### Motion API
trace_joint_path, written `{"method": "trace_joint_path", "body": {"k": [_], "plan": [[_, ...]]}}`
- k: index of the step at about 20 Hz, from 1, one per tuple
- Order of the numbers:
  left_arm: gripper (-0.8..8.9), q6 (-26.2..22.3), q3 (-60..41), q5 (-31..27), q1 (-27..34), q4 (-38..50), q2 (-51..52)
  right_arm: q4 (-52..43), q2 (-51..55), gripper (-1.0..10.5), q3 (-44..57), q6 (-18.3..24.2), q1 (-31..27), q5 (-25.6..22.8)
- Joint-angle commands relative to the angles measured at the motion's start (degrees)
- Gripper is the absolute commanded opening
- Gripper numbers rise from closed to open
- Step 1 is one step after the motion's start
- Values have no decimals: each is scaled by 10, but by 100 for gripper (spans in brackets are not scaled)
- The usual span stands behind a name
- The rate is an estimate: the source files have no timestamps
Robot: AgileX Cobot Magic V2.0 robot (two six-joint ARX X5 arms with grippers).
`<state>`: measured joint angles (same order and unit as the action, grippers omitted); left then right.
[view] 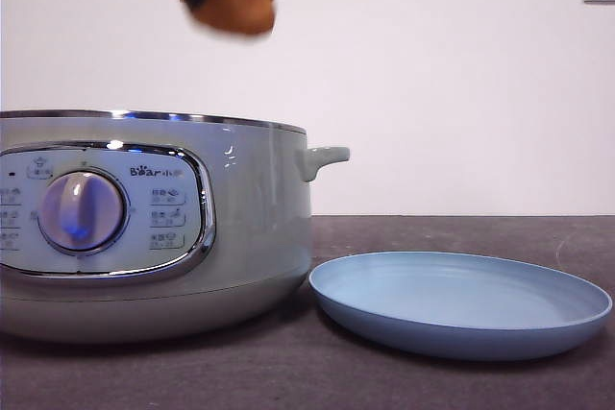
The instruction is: Take the potato out from the steamer,put the potato on the plate,close the lid
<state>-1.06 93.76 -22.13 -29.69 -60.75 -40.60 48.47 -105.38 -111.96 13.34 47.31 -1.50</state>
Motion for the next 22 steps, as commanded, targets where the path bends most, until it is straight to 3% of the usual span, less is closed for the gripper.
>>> {"method": "trace_joint_path", "body": {"k": [1,6,10,14,18,22], "plan": [[-9,-7,9,3,-2,43,-24,7,65,-8,0,2,-20,1],[-9,-19,9,94,-2,98,-90,92,175,-9,0,-11,-97,13],[-9,-21,9,136,-2,118,-138,195,202,-9,1,-14,-170,123],[-9,-22,9,170,-2,127,-178,233,203,-9,6,-13,-217,191],[-9,-22,9,198,-2,133,-218,224,203,-9,44,-16,-240,195],[-9,-22,9,210,-2,133,-230,163,203,-9,160,-30,-240,196]]}}
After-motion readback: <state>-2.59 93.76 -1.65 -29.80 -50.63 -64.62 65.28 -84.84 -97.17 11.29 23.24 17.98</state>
